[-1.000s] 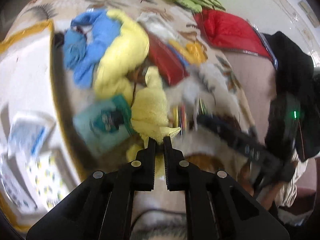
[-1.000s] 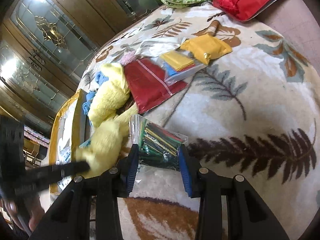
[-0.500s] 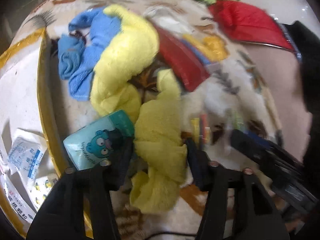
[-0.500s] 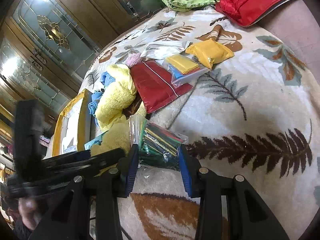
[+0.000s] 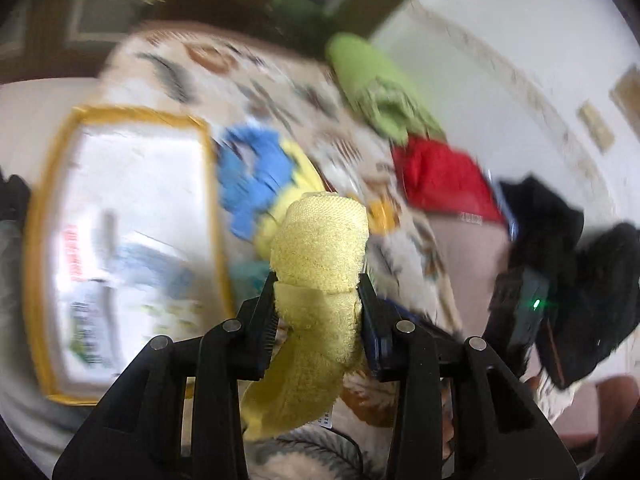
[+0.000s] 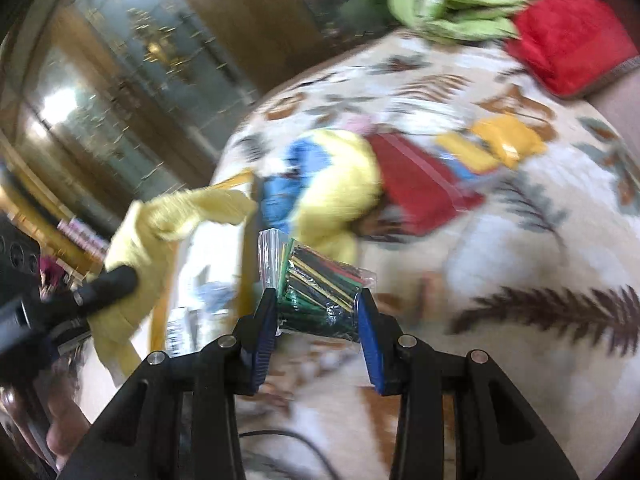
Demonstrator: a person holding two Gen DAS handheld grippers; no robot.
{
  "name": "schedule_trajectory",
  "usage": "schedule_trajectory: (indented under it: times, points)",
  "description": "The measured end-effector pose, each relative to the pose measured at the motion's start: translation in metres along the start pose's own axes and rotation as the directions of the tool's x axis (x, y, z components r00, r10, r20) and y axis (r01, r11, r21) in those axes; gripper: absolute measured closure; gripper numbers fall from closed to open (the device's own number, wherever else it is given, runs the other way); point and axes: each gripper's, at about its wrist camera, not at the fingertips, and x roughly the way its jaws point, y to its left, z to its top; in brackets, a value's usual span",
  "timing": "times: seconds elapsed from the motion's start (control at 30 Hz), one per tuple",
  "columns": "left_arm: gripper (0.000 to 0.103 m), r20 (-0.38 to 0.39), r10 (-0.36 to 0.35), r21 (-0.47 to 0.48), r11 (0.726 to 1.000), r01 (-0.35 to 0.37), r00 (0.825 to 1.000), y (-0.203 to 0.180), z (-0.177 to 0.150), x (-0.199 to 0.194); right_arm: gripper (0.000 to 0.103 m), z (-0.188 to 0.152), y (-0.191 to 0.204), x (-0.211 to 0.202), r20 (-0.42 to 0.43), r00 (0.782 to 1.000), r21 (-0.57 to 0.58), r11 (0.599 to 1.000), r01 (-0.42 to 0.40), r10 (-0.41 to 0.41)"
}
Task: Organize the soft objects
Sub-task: 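Carry the towel and stick bag into the tray and open both grippers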
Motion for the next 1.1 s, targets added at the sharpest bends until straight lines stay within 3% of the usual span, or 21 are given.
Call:
schedule_trajectory:
  times: [0.2, 0.43, 0.83, 1.0, 1.1]
  points:
    - [0.067, 0.093, 0.107, -0.104, 0.990, -0.098, 0.990, 0.052, 0.022, -0.041, 0.064, 0.008, 0.059, 0.030, -0.048, 0.997, -0.111, 0.991, -0.073, 0.068]
    - [0.067, 0.111, 0.182, -0.166, 0.973, -0.163, 0.977, 0.097, 0.046, -0.034, 0.064, 0.019, 0.103, 0.081, -0.124, 0.989, -0.178, 0.979, -0.101, 0.080]
    - [0.067, 0.040, 0.202, -0.216, 0.958, -0.189, 0.979, 0.153, 0.088, 0.026, 0.064, 0.029, 0.120, 0.159, -0.193, 0.978, -0.238, 0.971, 0.030, -0.077]
    - [0.067, -0.034, 0.242, -0.236, 0.941, -0.243, 0.970, 0.173, 0.092, 0.055, 0.064, 0.028, 0.118, 0.169, -0.203, 0.974, -0.237, 0.970, 0.053, -0.103]
    - [0.067, -0.081, 0.210, -0.252, 0.941, -0.224, 0.974, 0.181, 0.087, 0.064, 0.064, 0.027, 0.112, 0.172, -0.212, 0.973, -0.205, 0.978, 0.048, -0.092]
